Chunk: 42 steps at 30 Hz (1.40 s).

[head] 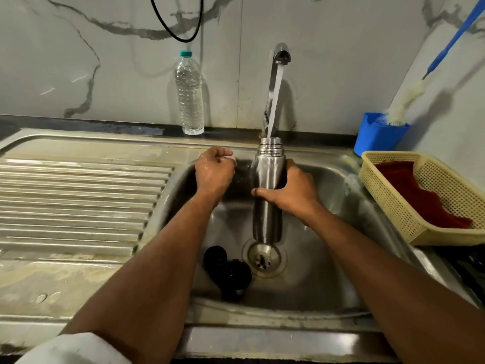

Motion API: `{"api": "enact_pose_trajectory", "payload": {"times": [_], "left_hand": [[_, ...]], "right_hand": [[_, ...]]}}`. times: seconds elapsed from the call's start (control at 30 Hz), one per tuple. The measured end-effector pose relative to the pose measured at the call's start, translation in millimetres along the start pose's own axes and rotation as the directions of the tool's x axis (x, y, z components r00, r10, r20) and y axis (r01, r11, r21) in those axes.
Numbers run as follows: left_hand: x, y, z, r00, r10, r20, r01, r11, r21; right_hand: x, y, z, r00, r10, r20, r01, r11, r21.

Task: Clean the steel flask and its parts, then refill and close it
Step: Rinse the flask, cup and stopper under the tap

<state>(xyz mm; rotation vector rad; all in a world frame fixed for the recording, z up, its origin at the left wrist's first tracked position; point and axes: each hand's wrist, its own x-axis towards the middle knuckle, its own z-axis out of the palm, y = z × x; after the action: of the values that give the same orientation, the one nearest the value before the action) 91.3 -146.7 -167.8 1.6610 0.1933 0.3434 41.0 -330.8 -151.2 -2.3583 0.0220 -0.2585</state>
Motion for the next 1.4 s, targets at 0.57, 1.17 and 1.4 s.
{"api": "enact_pose_trajectory", "payload": {"times": [0.57,1.17,1.4], "left_hand": [[0,2,2,0.997,-0.010,0.076,0.006,0.999,0.054],[0,-2,5,0.923,-0.180,0.339,0.112,0.971,0.211],[-3,0,6,0.895,-0.187,0.404,0.086,0.963,0.255]], "right_hand": [[3,-18,-32,0.912,0.097,0.397,0.102,0.887,-0.451],[-3,-133,-46,0.901,0.148,0.409,0.434,-0.249,-0.866],[-5,-125,-72,0.930,0.132,0.344,0.342,0.040,-0.939]]}}
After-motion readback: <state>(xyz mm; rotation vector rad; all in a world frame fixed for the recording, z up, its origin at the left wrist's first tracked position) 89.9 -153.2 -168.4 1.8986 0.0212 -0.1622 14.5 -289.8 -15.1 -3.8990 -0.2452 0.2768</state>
